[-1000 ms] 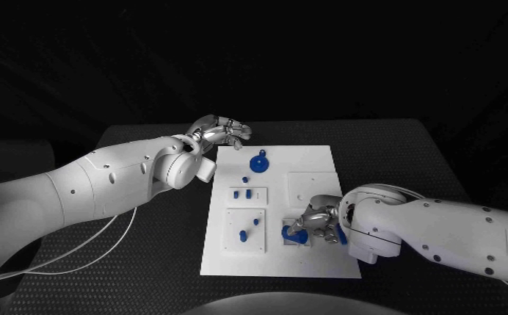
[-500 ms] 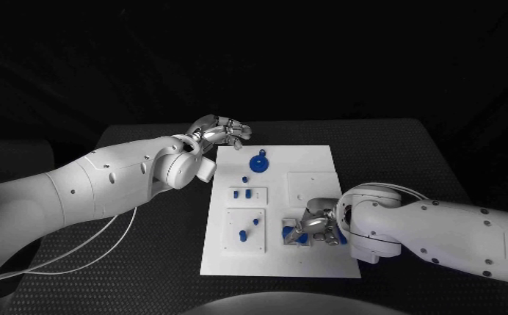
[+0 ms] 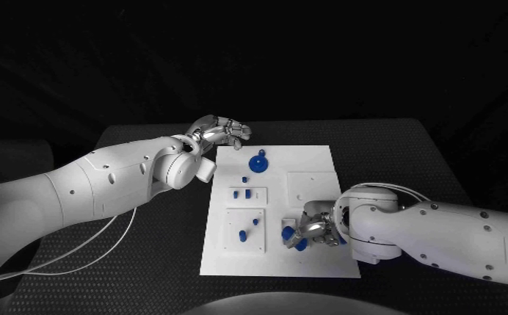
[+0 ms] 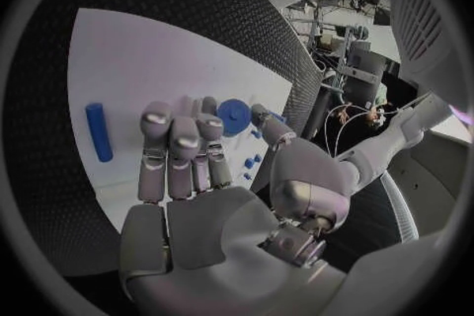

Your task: Assemble the parts on the task board

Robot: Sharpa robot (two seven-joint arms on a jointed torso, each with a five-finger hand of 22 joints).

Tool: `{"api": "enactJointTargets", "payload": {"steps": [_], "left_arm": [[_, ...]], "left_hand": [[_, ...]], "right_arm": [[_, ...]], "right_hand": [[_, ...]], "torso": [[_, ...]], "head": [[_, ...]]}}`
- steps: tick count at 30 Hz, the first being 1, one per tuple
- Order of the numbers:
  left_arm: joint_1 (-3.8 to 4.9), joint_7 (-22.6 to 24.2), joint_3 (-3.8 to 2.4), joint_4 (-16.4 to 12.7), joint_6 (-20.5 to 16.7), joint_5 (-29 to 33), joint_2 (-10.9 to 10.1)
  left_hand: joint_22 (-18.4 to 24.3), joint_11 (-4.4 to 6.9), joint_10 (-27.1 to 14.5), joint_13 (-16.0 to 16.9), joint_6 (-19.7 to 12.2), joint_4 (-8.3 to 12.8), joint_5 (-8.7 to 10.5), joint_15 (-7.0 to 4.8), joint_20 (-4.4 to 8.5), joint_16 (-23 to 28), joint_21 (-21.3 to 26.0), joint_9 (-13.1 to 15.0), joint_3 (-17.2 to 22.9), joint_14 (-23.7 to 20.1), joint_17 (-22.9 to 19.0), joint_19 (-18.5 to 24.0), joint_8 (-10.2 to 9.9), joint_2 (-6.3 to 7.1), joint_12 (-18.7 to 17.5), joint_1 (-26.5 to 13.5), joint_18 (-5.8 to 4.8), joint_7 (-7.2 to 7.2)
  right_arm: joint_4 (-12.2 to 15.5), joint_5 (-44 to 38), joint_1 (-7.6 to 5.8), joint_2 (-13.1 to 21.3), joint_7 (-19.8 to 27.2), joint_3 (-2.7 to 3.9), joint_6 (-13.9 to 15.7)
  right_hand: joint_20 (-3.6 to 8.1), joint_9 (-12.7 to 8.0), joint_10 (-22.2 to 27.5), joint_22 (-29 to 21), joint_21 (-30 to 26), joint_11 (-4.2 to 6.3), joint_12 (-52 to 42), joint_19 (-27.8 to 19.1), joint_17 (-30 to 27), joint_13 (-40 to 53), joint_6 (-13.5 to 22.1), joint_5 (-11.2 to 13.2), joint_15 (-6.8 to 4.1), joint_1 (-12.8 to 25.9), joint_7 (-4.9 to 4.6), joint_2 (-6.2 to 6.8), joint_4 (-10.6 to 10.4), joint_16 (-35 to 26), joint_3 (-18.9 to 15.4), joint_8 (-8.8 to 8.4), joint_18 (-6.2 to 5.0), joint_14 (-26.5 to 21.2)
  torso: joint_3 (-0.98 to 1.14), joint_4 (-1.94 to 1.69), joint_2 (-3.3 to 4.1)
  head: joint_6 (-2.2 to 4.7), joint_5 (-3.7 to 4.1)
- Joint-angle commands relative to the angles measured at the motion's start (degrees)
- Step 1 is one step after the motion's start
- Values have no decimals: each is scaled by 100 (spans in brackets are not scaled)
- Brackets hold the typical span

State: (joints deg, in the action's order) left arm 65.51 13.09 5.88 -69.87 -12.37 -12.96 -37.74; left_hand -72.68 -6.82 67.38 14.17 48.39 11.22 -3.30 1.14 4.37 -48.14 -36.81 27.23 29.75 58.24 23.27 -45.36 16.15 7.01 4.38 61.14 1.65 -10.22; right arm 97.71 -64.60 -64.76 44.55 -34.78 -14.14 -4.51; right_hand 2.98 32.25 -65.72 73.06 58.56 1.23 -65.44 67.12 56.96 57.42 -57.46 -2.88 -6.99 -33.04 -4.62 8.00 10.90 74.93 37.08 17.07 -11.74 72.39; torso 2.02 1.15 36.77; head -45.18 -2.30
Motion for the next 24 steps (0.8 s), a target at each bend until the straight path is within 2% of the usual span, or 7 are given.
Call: {"api": "enactJointTargets", "payload": {"steps": [1,6,12,15,20,22,24], "left_arm": [[4,10,-4,-12,64,28,15],[5,-7,-4,-16,65,28,16],[5,-8,-4,-17,64,28,18],[5,-13,-4,-19,66,28,17],[5,-16,-4,-19,63,28,15],[5,-18,-4,-20,63,28,11],[5,-21,-4,-21,62,28,7]], "left_hand": [[-8,-13,-43,-6,-45,-35,-31,4,11,40,29,-8,-14,25,8,-28,8,10,2,-47,60,-5],[-12,-15,-48,-6,-63,-43,-31,5,10,45,34,-13,-19,25,14,-30,0,16,0,-59,60,-13],[-15,-17,-54,-8,-79,-55,-30,7,9,52,41,-17,-22,23,20,-31,-6,22,-2,-73,60,-20],[-16,-18,-55,-8,-83,-60,-31,7,9,54,43,-18,-22,23,22,-31,-7,22,-2,-78,60,-22],[-19,-18,-58,-8,-92,-79,-33,8,8,59,49,-20,-21,23,28,-33,-9,15,-2,-93,60,-26],[-21,-19,-58,-8,-94,-88,-34,9,7,62,52,-21,-21,23,31,-34,-9,11,-2,-100,60,-26],[-21,-19,-58,-8,-94,-90,-34,9,7,63,53,-21,-21,23,32,-35,-9,11,-2,-102,60,-27]], "right_arm": [[56,-71,12,-1,-4,-5,-269],[84,-39,12,-9,-12,-5,-393],[81,23,13,-24,-10,-5,-346],[45,-8,13,-18,-8,-5,-203],[21,-34,13,-15,-4,-4,-41],[14,-34,13,-14,-3,-4,-17],[3,-34,13,-10,-2,-4,3]], "right_hand": [[1,3,1,-9,-13,9,41,-32,10,9,-88,8,-25,93,-45,29,6,-29,-25,16,-326,26],[-3,-21,-3,-17,-14,10,61,-38,22,13,-91,8,-27,210,-44,47,7,-47,-103,-3,-326,31],[7,-68,7,-27,-14,11,99,-86,65,40,-97,9,-28,456,-44,-117,269,-86,-461,-40,-326,24],[20,-85,2,-35,-14,17,111,-101,90,57,-113,7,-34,576,-38,-269,458,-99,-661,-47,-326,29],[39,-92,-39,-51,-12,36,113,-74,106,64,-168,7,-49,597,-18,-719,403,-104,-568,-31,-326,53],[45,-103,-63,-58,-9,44,119,-64,117,66,-193,6,-56,570,-10,-781,360,-107,-406,-31,-326,67],[39,-125,-87,-64,2,45,133,-50,134,71,-213,7,-57,587,-10,-750,301,-117,-207,-39,-326,81]], "torso": [[4,4,2],[3,2,1],[3,3,0],[4,3,0],[2,4,1],[3,1,2],[3,1,2]], "head": [[4,-8],[5,-3],[10,-5],[15,-7],[24,-4],[25,-1],[25,-1]]}}
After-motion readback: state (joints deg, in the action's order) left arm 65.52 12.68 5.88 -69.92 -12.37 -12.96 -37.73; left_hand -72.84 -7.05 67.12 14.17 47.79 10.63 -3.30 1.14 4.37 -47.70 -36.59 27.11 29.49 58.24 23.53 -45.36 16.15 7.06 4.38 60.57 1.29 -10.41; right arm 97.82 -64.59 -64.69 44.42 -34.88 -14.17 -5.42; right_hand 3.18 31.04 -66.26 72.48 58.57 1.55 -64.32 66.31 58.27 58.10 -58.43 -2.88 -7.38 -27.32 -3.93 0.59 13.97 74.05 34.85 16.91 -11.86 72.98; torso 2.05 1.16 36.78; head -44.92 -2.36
